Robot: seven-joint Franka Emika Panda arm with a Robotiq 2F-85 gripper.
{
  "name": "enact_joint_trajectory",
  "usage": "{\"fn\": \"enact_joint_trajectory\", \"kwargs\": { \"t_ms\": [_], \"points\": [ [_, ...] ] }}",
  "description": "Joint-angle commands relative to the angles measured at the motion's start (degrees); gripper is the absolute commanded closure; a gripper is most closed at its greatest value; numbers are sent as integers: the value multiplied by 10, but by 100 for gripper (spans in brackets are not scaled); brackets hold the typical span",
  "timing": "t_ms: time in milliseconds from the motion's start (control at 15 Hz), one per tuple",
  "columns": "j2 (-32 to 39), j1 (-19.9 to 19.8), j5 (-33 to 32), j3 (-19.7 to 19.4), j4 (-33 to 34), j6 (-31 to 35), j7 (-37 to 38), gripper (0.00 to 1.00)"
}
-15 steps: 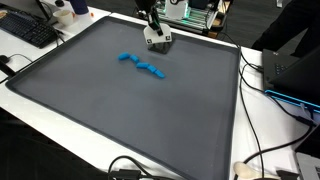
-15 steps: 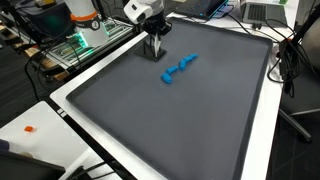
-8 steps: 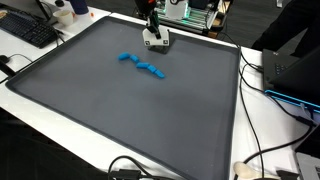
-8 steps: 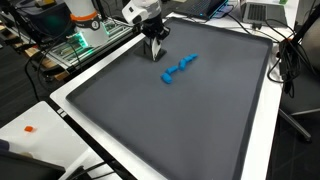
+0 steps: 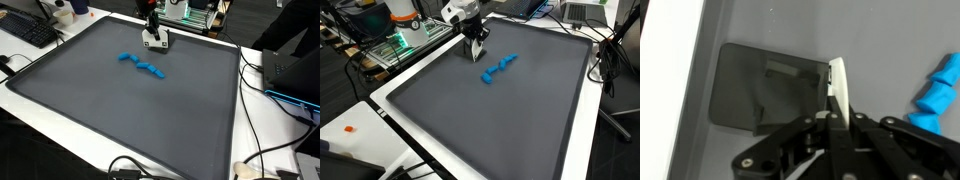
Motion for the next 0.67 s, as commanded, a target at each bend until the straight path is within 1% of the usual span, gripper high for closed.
{"fn": "enact_joint_trajectory", "kwargs": {
  "t_ms": [0,200,600],
  "points": [
    [-17,5,30,7,-25,26,11,99],
    [-19,8,45,9,-31,45,11,99],
    [-16,12,55,13,-36,57,13,99]
  ]
}}
